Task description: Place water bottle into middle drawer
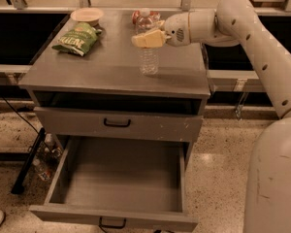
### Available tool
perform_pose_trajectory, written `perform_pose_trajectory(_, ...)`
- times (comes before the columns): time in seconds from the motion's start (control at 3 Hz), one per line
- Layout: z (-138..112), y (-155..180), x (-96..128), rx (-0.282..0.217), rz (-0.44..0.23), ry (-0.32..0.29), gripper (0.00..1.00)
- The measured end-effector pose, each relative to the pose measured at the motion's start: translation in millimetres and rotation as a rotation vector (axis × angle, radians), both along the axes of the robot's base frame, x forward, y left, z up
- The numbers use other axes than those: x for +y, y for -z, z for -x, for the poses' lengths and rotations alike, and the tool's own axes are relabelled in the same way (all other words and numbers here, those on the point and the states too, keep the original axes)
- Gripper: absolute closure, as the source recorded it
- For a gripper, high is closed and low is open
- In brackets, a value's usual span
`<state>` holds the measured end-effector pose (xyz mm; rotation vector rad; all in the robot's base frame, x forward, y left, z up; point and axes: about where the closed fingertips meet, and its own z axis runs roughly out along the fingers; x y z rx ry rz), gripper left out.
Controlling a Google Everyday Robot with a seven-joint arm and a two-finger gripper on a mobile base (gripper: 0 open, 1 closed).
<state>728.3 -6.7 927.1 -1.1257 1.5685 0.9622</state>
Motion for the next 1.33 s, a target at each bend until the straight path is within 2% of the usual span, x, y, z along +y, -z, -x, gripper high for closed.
perform_pose_trajectory(0.33,0.0,0.0,0.1,0.000,0.000,0.000,0.89)
perform_pose_trajectory(0.67,0.0,0.0,0.1,0.000,0.000,0.000,1.00)
perform_pose_trajectory(1.0,1.4,-4.7,0.3,-0.001,0.007,-0.005,1.00)
perform_pose_trajectory(1.33,15.4,-42.9,-20.5,-0.032,0.039,-0.008,1.00)
